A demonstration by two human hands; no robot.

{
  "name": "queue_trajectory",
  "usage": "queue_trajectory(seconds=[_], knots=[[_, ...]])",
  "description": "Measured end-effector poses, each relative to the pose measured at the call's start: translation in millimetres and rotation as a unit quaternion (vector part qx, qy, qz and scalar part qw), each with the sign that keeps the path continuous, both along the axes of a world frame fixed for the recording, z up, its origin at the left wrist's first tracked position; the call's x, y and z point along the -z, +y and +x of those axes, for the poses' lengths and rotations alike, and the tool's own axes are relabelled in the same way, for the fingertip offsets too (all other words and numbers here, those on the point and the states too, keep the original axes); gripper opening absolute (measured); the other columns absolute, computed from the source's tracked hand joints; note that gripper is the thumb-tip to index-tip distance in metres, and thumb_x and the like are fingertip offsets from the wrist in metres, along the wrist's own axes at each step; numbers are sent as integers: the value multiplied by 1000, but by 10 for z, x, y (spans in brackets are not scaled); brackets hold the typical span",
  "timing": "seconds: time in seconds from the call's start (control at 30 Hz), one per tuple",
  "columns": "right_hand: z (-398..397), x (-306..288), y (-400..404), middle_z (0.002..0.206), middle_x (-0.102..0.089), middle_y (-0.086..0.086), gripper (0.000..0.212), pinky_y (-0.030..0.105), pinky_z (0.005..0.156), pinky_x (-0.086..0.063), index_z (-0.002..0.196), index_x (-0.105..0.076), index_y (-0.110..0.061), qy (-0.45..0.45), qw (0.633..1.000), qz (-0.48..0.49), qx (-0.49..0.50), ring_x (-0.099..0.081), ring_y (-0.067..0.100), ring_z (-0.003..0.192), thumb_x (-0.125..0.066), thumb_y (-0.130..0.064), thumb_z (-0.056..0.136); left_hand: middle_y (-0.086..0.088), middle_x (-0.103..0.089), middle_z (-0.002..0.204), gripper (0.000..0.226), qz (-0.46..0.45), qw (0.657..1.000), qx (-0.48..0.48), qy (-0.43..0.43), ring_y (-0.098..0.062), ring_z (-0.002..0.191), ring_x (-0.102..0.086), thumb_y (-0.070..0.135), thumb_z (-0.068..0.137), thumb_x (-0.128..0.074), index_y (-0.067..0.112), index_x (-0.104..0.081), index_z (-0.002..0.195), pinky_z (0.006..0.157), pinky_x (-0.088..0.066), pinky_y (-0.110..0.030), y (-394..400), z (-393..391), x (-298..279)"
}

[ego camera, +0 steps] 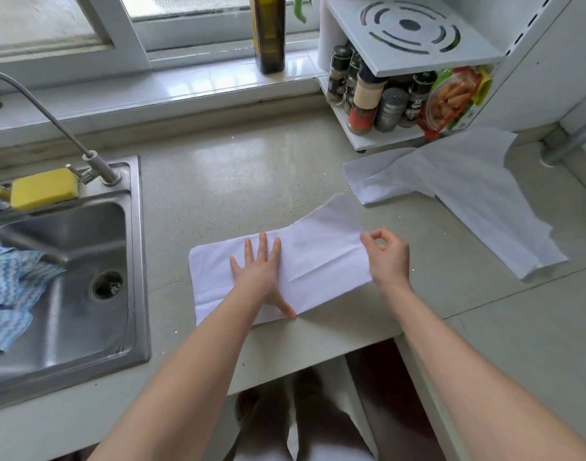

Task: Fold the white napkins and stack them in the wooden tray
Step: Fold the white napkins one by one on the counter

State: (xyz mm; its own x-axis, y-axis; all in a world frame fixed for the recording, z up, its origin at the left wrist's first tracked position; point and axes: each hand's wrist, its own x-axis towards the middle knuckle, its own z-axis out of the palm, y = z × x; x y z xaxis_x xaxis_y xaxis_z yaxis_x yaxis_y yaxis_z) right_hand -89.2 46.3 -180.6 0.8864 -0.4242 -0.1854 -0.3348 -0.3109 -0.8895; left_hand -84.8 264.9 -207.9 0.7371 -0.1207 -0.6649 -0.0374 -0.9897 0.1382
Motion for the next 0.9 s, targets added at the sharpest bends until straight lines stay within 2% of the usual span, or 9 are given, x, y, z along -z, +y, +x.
queue_trajectory(seconds=[0.13, 0.23, 0.3, 0.4, 0.6, 0.7, 0.83, 0.9], knots=[[51, -191, 219, 50, -35, -5, 31, 21, 45, -24, 62, -47, -15, -9, 999, 42, -24, -28, 7, 45, -63, -17, 88, 4, 34, 153, 151, -64, 998, 3, -25, -28, 142, 29, 66, 48, -82, 27, 24, 148, 113, 6, -62, 156, 3, -28], [56, -274, 409, 52, -36, -5, 37, 26, 51, -27, 58, -41, -16, -15, 998, 46, -37, -30, 10, 51, -63, -15, 87, 3, 21, 158, 134, -109, 990, -5, -93, -25, 144, 24, 63, 59, -79, 27, 10, 152, 117, 5, -55, 568, -71, -48], [44, -318, 576, 53, -35, -6, 38, 27, 53, -28, 58, -38, -17, -13, 997, 49, -59, -31, 11, 53, -61, -16, 88, 1, 18, 159, 129, -92, 988, -3, -121, -26, 144, 24, 63, 63, -77, 25, 7, 153, 117, 7, -50, 942, -215, -10], [-1, -344, 880, 55, -39, -7, 35, 27, 54, -31, 59, -41, -18, -14, 994, 25, -104, -34, 11, 54, -60, -18, 88, 1, 20, 158, 126, -52, 994, 2, -93, -27, 143, 24, 66, 67, -71, 26, 12, 152, 117, 12, -45, 1418, -464, 74], [-93, -204, 1574, 69, -58, -1, 10, 27, 63, -41, 78, -58, -6, -7, 982, -7, -187, -51, 14, 65, -62, -11, 86, 6, 17, 158, 128, -18, 991, 39, -123, -27, 144, 22, 82, 59, -61, 29, 10, 152, 115, 17, -50, 1612, -517, 111], [-125, -61, 1934, 72, -59, -3, 1, 24, 66, -41, 86, -61, -10, 21, 969, -24, -244, -55, 13, 70, -61, -10, 86, 6, 15, 159, 133, -21, 990, 38, -137, -27, 145, 20, 84, 56, -62, 27, 9, 153, 115, 17, -49, 1613, -509, 120], [-155, 120, 2282, 77, -63, 1, 19, 25, 66, -40, 105, -66, -11, 48, 943, -93, -315, -58, 16, 74, -58, -20, 91, 7, 14, 159, 132, -48, 988, 44, -140, -24, 147, 15, 79, 59, -66, 24, 8, 153, 116, 16, -47, 1654, -502, 137], [-178, 194, 2361, 86, -68, 6, 24, 27, 72, -44, 113, -65, -10, 56, 934, -121, -333, -62, 21, 83, -55, -19, 93, 7, 12, 160, 126, -74, 988, 46, -131, -21, 148, 10, 72, 65, -68, 23, 6, 153, 116, 16, -44, 1731, -454, 142]])
